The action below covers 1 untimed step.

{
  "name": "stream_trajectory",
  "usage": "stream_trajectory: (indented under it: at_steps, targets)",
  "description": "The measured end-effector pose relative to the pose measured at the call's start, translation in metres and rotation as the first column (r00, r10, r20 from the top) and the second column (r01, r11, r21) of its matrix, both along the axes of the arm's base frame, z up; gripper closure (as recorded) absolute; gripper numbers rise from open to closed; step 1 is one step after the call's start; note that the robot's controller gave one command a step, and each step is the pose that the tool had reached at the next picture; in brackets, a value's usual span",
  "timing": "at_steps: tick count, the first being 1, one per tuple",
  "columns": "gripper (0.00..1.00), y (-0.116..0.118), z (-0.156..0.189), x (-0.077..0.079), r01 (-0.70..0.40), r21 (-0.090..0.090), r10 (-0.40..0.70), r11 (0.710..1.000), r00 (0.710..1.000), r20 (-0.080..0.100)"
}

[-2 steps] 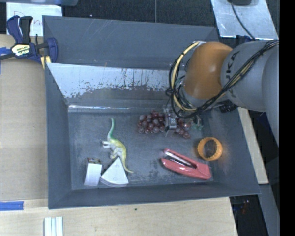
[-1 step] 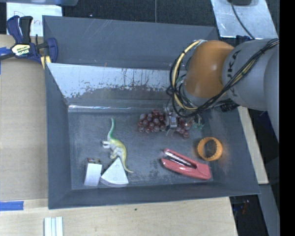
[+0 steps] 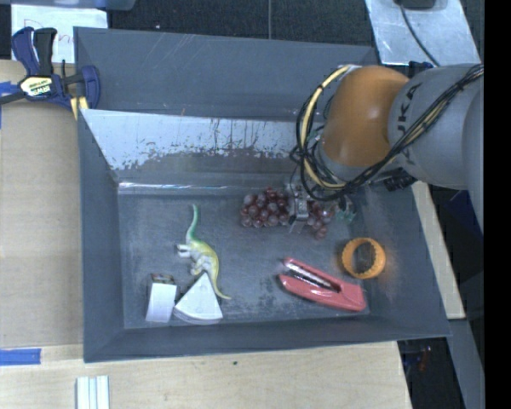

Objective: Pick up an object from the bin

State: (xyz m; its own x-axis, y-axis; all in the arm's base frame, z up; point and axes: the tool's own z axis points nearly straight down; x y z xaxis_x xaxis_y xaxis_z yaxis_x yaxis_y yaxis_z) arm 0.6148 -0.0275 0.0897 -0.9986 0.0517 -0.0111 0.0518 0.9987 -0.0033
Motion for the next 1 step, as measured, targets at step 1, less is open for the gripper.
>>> stream_trajectory:
  at_steps: [1]
  targets:
    - [1.00,-0.0001,0.0230,-0.0013,0.000,0.000,0.000,1.000,1.000,-0.004]
